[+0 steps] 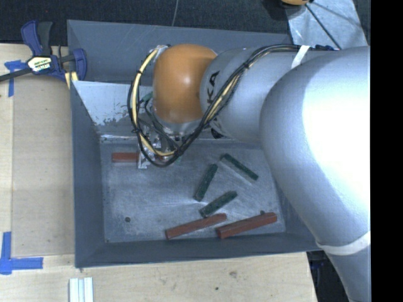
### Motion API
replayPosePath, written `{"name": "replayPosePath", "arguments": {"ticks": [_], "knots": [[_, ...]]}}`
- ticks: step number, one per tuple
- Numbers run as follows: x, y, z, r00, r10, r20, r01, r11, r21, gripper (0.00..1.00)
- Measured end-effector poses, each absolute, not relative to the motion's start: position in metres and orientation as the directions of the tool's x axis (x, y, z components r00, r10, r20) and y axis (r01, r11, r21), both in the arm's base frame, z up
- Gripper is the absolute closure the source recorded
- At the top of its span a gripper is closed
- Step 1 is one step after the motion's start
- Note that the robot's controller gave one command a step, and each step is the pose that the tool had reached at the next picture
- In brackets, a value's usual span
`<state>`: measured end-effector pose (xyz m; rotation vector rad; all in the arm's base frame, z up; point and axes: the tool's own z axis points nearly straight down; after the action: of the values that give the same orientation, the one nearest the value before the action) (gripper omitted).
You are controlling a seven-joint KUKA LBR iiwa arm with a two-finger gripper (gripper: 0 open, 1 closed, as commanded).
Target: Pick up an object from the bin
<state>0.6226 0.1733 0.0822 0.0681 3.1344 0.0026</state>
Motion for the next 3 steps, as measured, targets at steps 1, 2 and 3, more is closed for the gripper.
{"name": "replayPosePath", "arguments": {"ticks": [1, 2, 3], "knots": [[0.621, 0.173, 0.085, -0.999, 0.044, -0.002, 0.044, 0.999, 0.001, 1.0], [0.621, 0.173, 0.1, -0.999, 0.044, 0.001, 0.044, 0.999, 0.0, 1.0], [0.623, 0.173, 0.11, -0.999, 0.044, -0.004, 0.044, 0.999, 0.001, 1.0]]}}
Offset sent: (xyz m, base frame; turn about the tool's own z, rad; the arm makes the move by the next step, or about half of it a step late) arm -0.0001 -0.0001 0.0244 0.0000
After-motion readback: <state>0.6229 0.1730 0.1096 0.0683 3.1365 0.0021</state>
